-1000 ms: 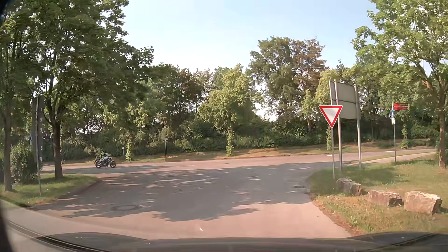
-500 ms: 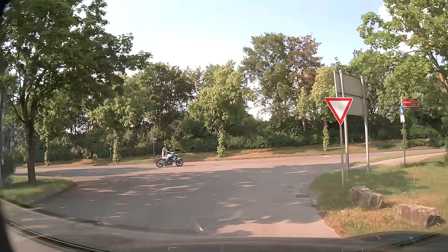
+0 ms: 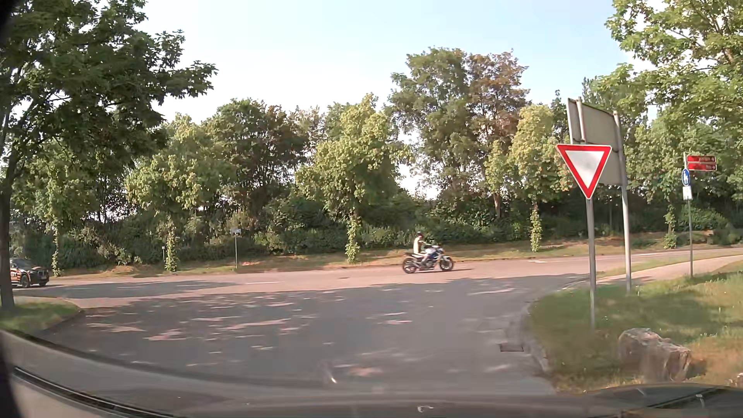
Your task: Follow the waypoints while adhering to traffic rules and regulations
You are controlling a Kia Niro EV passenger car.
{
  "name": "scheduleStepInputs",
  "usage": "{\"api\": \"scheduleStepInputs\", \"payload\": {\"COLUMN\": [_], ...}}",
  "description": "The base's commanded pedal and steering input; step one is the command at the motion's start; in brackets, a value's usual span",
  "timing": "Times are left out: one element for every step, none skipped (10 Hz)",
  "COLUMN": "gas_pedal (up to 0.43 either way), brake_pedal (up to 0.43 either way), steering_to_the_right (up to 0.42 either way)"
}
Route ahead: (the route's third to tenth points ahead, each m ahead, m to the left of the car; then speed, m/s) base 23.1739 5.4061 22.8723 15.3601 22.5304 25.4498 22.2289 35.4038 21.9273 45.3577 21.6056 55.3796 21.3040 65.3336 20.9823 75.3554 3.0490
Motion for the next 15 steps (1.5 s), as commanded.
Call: {"api": "scheduleStepInputs", "payload": {"gas_pedal": [0.0,0.0,0.0,0.0,0.0,0.0,0.0,0.0,0.0,0.0,0.0,0.0,0.0,0.0,0.0], "brake_pedal": [0.134,0.134,0.134,0.134,0.128,0.128,0.122,0.122,0.122,0.11,0.098,0.098,0.091,0.098,0.098], "steering_to_the_right": [0.024,0.021,0.021,0.021,0.019,0.007,-0.006,-0.01,-0.007,-0.005,-0.005,-0.003,-0.003,-0.001,0.0]}}
